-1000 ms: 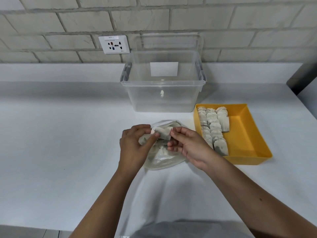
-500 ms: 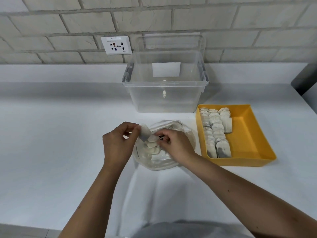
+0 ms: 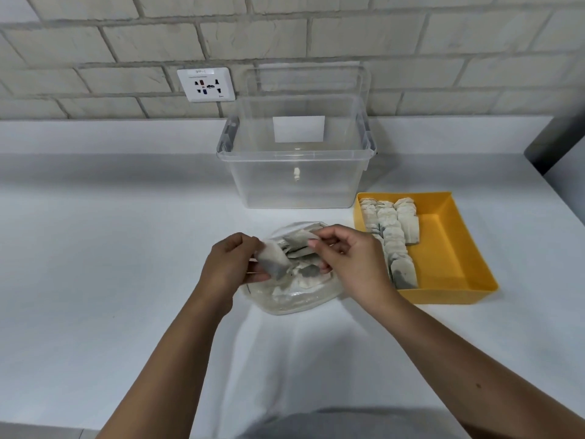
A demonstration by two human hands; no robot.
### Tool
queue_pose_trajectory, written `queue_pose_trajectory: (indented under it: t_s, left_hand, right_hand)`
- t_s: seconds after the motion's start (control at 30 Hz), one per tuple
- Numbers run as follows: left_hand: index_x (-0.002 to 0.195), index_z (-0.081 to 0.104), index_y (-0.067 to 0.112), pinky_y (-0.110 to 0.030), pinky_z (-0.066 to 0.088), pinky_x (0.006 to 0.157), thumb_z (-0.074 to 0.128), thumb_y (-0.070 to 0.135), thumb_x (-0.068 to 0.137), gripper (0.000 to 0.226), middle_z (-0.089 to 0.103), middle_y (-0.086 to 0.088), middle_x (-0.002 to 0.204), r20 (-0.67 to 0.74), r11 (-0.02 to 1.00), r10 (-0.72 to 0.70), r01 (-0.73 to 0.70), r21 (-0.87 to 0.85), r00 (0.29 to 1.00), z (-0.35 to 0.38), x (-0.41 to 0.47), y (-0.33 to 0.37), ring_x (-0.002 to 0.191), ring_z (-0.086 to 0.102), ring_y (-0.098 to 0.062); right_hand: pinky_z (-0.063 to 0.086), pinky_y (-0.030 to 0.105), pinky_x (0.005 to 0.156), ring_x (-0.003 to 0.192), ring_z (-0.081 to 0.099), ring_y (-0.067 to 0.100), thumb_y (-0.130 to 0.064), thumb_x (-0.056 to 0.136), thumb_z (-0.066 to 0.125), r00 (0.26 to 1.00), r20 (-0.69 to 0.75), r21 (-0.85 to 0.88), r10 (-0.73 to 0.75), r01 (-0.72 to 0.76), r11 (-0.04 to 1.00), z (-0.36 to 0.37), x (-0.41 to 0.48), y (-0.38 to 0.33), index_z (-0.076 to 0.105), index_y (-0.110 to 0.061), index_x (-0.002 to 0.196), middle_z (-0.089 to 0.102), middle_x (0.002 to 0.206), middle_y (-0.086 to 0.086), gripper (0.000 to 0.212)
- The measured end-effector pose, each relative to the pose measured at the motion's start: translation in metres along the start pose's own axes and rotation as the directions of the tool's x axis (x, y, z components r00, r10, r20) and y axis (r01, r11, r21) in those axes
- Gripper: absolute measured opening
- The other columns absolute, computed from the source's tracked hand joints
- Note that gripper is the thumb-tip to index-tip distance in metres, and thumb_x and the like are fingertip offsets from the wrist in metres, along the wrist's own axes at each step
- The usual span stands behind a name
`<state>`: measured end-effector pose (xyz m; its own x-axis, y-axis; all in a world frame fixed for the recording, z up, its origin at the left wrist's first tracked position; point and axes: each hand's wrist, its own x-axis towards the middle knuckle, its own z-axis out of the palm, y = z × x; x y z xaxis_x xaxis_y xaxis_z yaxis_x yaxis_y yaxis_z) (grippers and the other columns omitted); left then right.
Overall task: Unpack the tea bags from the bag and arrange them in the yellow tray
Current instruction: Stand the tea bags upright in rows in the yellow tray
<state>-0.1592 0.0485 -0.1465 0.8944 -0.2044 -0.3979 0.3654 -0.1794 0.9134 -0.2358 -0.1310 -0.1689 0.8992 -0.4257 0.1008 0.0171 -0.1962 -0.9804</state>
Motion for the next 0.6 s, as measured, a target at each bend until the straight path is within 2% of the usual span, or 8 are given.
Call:
queue_pose_trajectory:
  t_s: [0.07, 0.2, 0.33, 0.47, 0.53, 0.6]
  left_hand:
    - [0.082, 0.065, 0.005, -0.032, 0.062, 0.066, 0.061, 0.012, 0.093, 0.014, 0.069, -0.003, 0.069, 0.061, 0.999, -0.034, 0.033, 0.018, 0.998, 0.009, -0.002, -0.001, 0.056, 0.069, -0.021]
    - [0.093, 0.069, 0.004, -0.032, 0.063, 0.068, 0.058, 0.015, 0.097, 0.016, 0.077, -0.011, 0.080, 0.173, 0.990, -0.111, 0.124, -0.064, 0.979, 0.022, -0.004, -0.004, 0.073, 0.076, -0.028]
    - [0.098, 0.069, 0.002, -0.031, 0.064, 0.067, 0.059, 0.015, 0.098, 0.017, 0.077, -0.011, 0.080, 0.188, 0.984, -0.138, 0.156, -0.085, 0.972, 0.023, 0.000, -0.006, 0.073, 0.077, -0.026]
    - [0.098, 0.070, 0.003, -0.030, 0.063, 0.067, 0.060, 0.022, 0.098, 0.021, 0.077, -0.013, 0.084, 0.208, 0.980, -0.152, 0.175, -0.097, 0.966, 0.023, 0.002, -0.008, 0.075, 0.077, -0.025]
    - [0.096, 0.073, 0.004, -0.031, 0.063, 0.072, 0.065, 0.028, 0.095, 0.024, 0.077, -0.013, 0.086, 0.204, 0.986, -0.126, 0.145, -0.081, 0.971, 0.024, 0.003, -0.009, 0.076, 0.076, -0.023]
    - [0.095, 0.075, 0.004, -0.029, 0.063, 0.072, 0.072, 0.024, 0.090, 0.022, 0.077, -0.013, 0.084, 0.167, 0.996, -0.077, 0.084, -0.040, 0.983, 0.024, 0.004, -0.010, 0.071, 0.074, -0.020]
  right_hand:
    - [0.052, 0.018, 0.056, 0.052, 0.063, 0.010, -0.005, 0.081, 0.075, 0.997, -0.016, 0.015, -0.070, 0.070, 0.997, -0.005, -0.007, -0.004, 0.075, -0.012, 0.088, 0.069, 0.068, -0.009, 0.010]
    - [0.052, 0.020, 0.063, 0.064, 0.065, 0.009, -0.004, 0.079, 0.075, 0.977, 0.074, -0.199, -0.200, 0.211, 0.957, -0.008, -0.016, 0.013, 0.078, -0.014, 0.093, 0.072, 0.083, -0.006, 0.018]
    - [0.053, 0.020, 0.065, 0.067, 0.064, 0.009, -0.003, 0.079, 0.075, 0.976, 0.091, -0.251, -0.197, 0.214, 0.944, -0.011, -0.021, 0.025, 0.078, -0.016, 0.094, 0.071, 0.083, -0.005, 0.021]
    - [0.049, 0.014, 0.066, 0.070, 0.064, 0.005, -0.002, 0.079, 0.074, 0.971, 0.116, -0.274, -0.210, 0.235, 0.932, -0.010, -0.018, 0.028, 0.077, -0.016, 0.095, 0.071, 0.086, -0.004, 0.021]
    - [0.046, 0.010, 0.066, 0.070, 0.063, 0.003, -0.004, 0.079, 0.075, 0.968, 0.131, -0.294, -0.215, 0.245, 0.924, -0.009, -0.016, 0.027, 0.078, -0.016, 0.094, 0.070, 0.086, -0.005, 0.020]
    - [0.045, 0.010, 0.066, 0.070, 0.062, 0.004, -0.004, 0.078, 0.075, 0.964, 0.154, -0.307, -0.217, 0.255, 0.917, -0.009, -0.015, 0.026, 0.078, -0.016, 0.093, 0.070, 0.085, -0.005, 0.019]
